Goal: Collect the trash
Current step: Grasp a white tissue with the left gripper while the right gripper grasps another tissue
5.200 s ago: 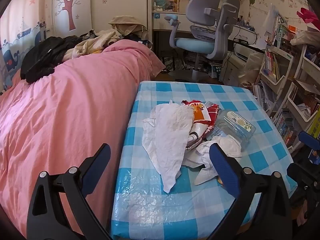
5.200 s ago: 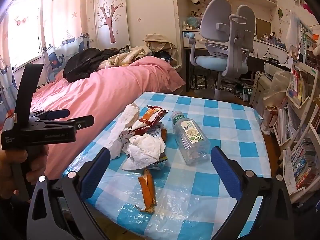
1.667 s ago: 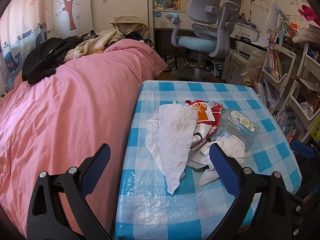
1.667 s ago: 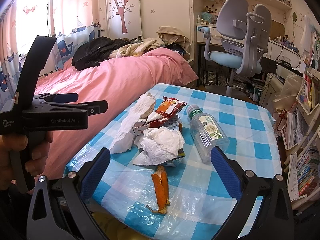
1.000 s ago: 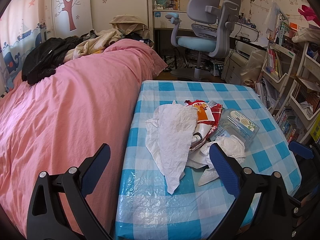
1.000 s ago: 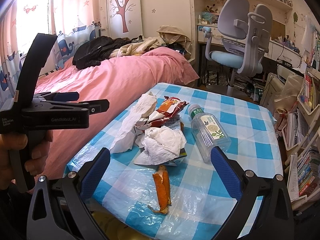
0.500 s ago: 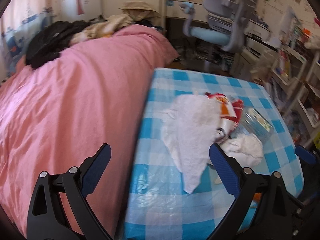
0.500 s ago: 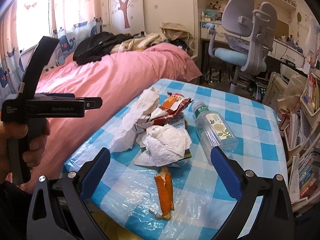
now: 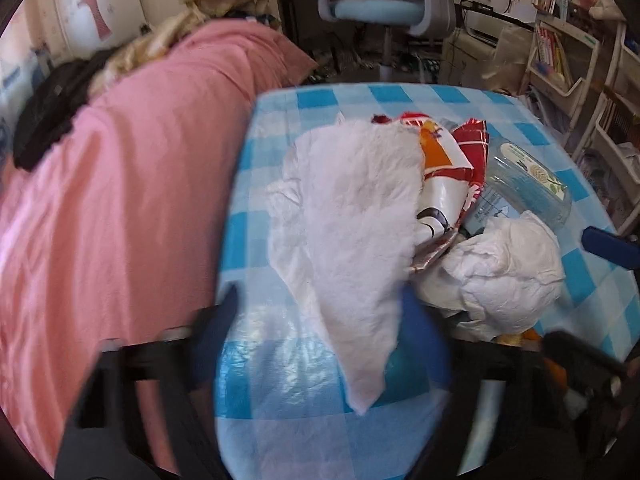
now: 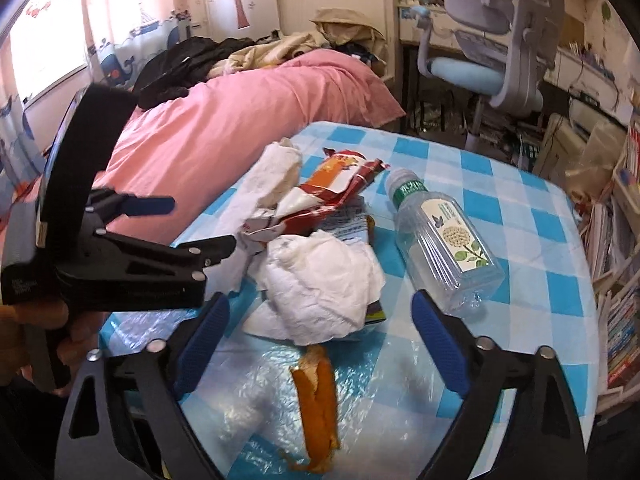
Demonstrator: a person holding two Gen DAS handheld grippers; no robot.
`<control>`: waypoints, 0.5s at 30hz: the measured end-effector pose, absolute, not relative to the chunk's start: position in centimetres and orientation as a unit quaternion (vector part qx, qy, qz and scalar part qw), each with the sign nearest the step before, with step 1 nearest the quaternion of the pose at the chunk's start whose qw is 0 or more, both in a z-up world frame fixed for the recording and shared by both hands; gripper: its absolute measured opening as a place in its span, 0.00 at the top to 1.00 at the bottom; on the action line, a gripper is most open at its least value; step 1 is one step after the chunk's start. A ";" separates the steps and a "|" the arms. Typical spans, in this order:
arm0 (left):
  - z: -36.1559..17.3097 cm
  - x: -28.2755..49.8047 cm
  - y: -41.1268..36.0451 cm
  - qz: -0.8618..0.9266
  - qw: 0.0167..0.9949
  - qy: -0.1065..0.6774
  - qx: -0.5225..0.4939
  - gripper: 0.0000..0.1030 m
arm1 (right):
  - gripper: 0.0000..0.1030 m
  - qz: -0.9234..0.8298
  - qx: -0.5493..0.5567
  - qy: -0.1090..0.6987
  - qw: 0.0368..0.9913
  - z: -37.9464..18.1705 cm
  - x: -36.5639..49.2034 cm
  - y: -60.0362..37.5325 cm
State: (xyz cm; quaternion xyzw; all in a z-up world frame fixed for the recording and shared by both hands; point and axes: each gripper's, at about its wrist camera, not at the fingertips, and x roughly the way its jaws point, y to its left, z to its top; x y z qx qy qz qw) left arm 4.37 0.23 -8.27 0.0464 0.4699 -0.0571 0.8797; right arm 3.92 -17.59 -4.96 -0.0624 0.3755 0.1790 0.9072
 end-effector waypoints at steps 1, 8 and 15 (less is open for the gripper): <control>-8.4 4.5 0.4 -0.068 0.874 0.481 0.033 0.74 | 0.30 0.179 -0.061 0.382 0.905 -5.2 4.1 -17.6; -4.7 3.0 1.4 -0.090 0.894 0.439 0.006 0.99 | 0.81 0.192 -0.036 0.409 0.892 -5.6 4.2 -18.1; -1.0 1.7 4.9 -0.082 0.915 0.390 -0.061 0.99 | 0.94 0.199 -0.028 0.391 0.898 -4.4 3.4 -18.3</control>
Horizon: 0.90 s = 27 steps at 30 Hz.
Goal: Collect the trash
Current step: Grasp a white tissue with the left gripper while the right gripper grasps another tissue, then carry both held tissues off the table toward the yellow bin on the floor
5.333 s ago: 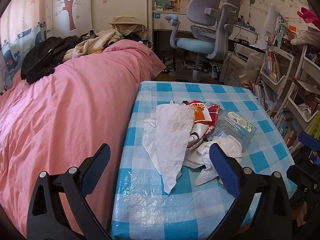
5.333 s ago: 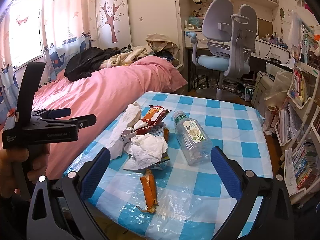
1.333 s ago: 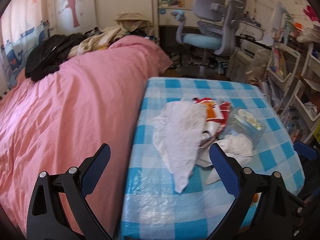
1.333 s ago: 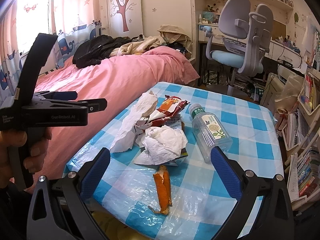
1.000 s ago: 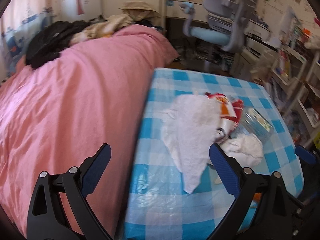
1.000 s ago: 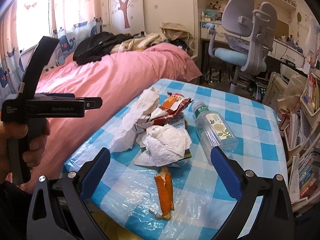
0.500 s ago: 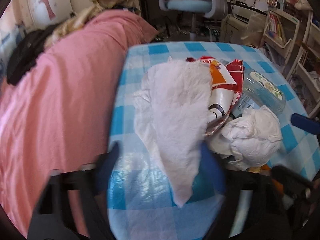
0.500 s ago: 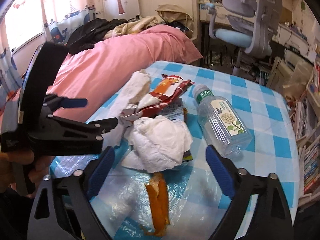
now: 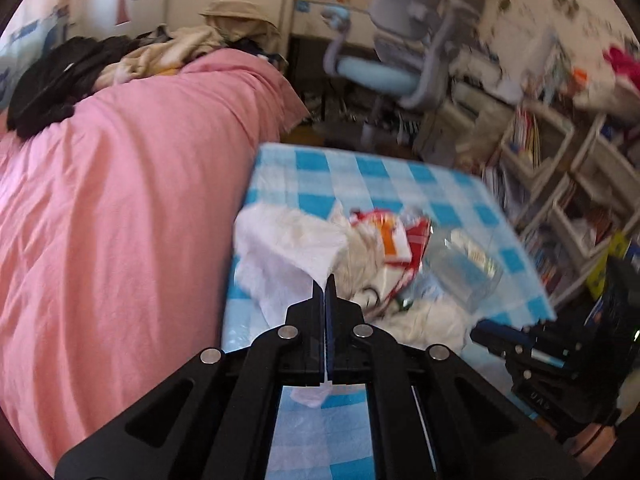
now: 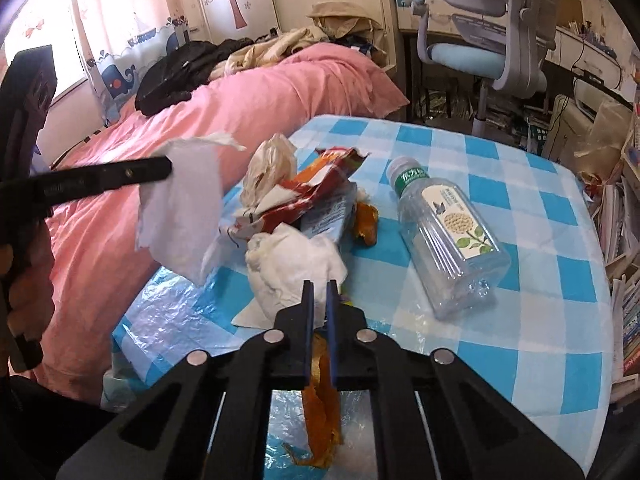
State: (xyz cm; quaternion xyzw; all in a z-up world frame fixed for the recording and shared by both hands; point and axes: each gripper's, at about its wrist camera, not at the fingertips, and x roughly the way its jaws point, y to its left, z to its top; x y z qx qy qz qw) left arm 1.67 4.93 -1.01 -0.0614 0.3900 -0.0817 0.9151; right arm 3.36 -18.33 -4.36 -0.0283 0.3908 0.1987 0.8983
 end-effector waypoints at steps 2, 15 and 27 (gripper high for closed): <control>-0.1 1.4 5.8 -0.074 0.922 0.372 -0.078 0.99 | 0.94 0.199 -0.026 0.379 0.903 -3.7 3.1 -18.5; 0.9 0.9 6.9 -0.070 0.930 0.347 -0.095 0.99 | 0.29 0.245 -0.174 0.328 0.896 -4.8 3.6 -11.5; 1.3 0.3 5.9 -0.080 0.933 0.342 -0.077 0.99 | 0.88 0.239 -0.087 0.385 0.887 -4.3 5.6 -15.4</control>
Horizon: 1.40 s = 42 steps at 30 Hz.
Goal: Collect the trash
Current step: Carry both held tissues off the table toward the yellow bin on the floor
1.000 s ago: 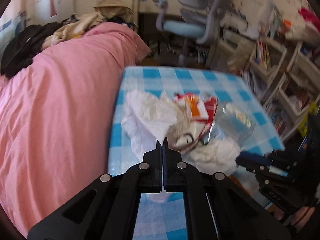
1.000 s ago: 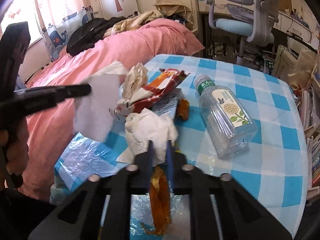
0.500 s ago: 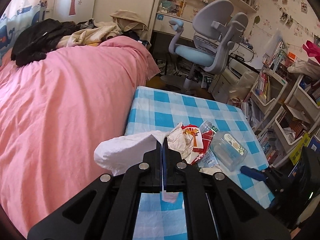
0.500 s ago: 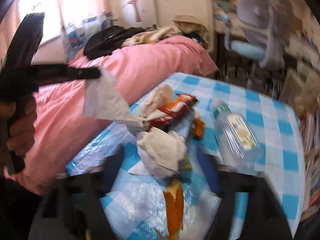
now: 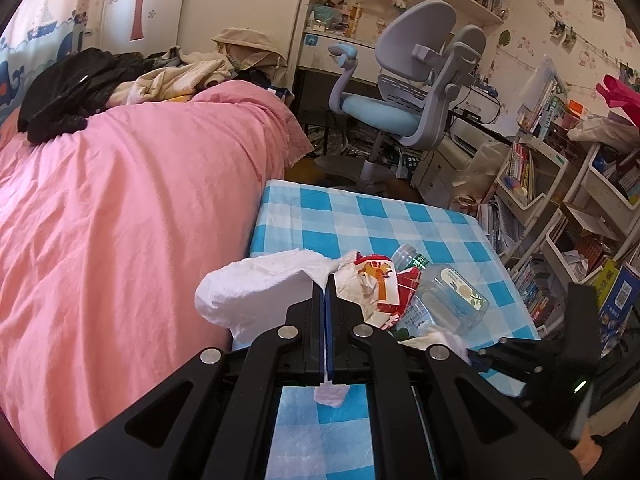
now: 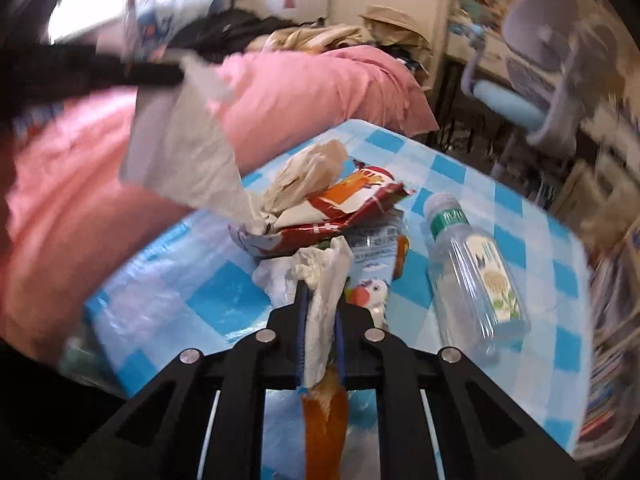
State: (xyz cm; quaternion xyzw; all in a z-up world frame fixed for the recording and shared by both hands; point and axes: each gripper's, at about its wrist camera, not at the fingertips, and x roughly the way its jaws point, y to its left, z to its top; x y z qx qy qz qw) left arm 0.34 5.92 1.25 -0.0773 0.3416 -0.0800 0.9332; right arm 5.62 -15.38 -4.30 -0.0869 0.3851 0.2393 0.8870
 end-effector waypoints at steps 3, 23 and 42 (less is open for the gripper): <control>1.5 -0.1 5.6 -0.086 0.935 0.337 -0.075 0.99 | 0.88 0.251 -0.029 0.382 0.889 -3.0 5.0 -17.2; 2.0 -1.9 4.6 -0.120 0.934 0.331 -0.057 0.99 | 0.87 0.348 -0.081 0.322 0.877 -1.1 -4.7 -15.1; -1.1 -10.6 4.3 -0.150 0.918 0.360 -0.065 0.99 | 0.85 0.421 0.074 0.409 0.806 -4.9 -8.5 -17.9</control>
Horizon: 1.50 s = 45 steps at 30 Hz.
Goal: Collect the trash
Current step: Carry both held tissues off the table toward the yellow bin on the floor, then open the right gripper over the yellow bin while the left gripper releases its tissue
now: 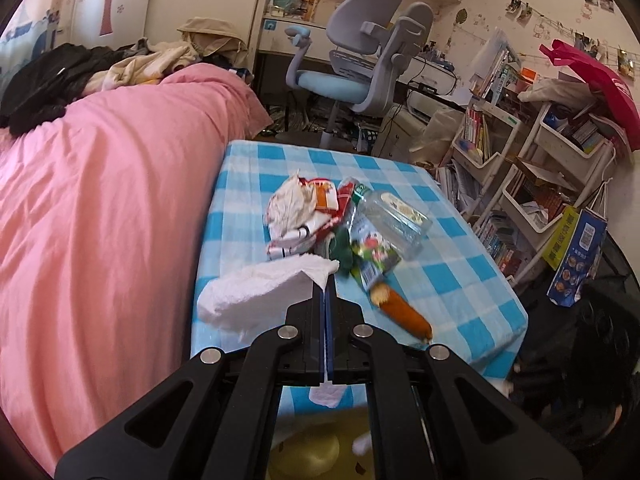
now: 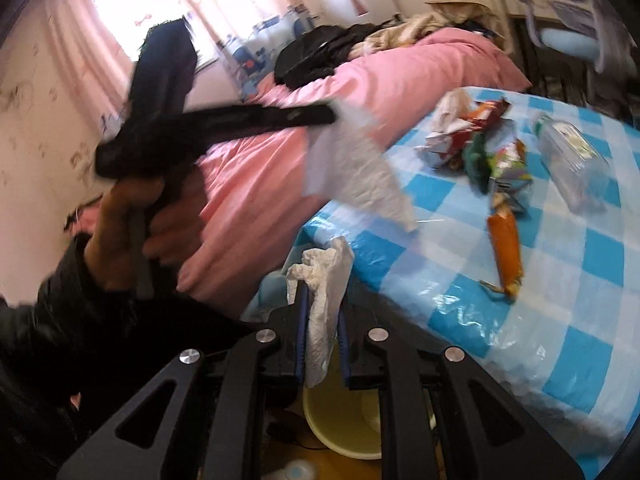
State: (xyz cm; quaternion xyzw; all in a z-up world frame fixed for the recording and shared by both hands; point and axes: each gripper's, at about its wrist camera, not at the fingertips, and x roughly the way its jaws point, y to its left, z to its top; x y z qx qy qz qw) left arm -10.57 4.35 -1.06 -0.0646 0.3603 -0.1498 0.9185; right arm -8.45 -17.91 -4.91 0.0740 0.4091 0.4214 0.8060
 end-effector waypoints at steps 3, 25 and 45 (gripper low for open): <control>-1.2 -11.4 4.4 -0.151 0.917 0.364 -0.063 0.99 | 0.85 0.419 0.126 0.426 0.792 -5.5 -7.4 -19.0; -2.7 -18.0 1.2 -0.208 0.895 0.395 0.005 0.99 | 0.85 0.400 -0.006 0.334 0.854 -2.5 -12.9 -18.0; -5.9 -19.7 -0.4 -0.231 0.854 0.464 0.044 0.95 | 0.61 0.339 -0.052 0.337 0.877 -3.8 -13.1 -18.5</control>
